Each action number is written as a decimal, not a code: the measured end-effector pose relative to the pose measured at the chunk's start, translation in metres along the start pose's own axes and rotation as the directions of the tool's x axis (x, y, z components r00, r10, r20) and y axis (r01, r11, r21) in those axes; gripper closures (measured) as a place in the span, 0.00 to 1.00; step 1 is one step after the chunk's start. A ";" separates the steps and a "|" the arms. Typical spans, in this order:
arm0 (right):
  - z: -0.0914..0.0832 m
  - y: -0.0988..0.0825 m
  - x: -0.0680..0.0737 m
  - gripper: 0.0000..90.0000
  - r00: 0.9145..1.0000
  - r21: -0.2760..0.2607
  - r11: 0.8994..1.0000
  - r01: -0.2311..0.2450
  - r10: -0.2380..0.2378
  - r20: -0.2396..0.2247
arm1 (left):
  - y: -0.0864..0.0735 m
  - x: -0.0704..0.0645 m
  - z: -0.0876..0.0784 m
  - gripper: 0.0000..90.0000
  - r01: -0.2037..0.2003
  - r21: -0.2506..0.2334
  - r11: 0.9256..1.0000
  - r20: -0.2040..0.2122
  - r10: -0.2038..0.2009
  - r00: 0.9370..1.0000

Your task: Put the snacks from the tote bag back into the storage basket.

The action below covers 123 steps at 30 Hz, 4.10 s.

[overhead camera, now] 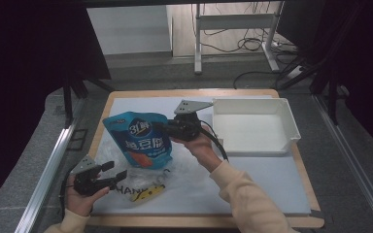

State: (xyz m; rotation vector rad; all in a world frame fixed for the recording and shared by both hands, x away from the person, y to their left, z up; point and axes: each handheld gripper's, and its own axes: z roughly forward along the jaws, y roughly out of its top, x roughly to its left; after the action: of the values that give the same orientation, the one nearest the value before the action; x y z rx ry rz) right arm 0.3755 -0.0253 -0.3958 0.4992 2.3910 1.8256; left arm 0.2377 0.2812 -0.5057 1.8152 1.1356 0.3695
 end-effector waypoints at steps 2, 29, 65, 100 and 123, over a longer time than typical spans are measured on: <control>0.001 0.001 0.001 0.97 1.000 -0.005 1.000 0.009 -0.009 -0.004 | 0.000 0.000 0.000 0.33 0.000 0.001 1.000 0.000 0.000 1.000; 0.006 0.012 0.010 0.98 1.000 -0.058 0.998 0.015 -0.015 -0.005 | 0.000 -0.001 0.001 0.33 -0.005 0.008 1.000 0.004 0.005 1.000; -0.004 0.051 0.024 0.98 1.000 -0.182 0.983 0.016 -0.019 -0.018 | 0.000 -0.001 0.000 0.34 -0.002 0.003 1.000 0.000 0.002 1.000; -0.034 0.085 0.018 0.98 0.999 -0.238 0.970 0.040 -0.035 0.027 | 0.000 0.000 0.001 0.34 -0.003 0.007 1.000 0.000 0.003 1.000; -0.069 0.108 0.000 0.98 0.995 -0.280 0.958 0.053 -0.028 0.093 | -0.001 0.002 0.000 0.34 0.011 0.003 1.000 0.004 -0.011 1.000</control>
State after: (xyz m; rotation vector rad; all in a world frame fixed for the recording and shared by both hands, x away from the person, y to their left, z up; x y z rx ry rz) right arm 0.3788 -0.0642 -0.2738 0.4845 2.0216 2.0351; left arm 0.2386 0.2833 -0.5071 1.8108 1.1439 0.3581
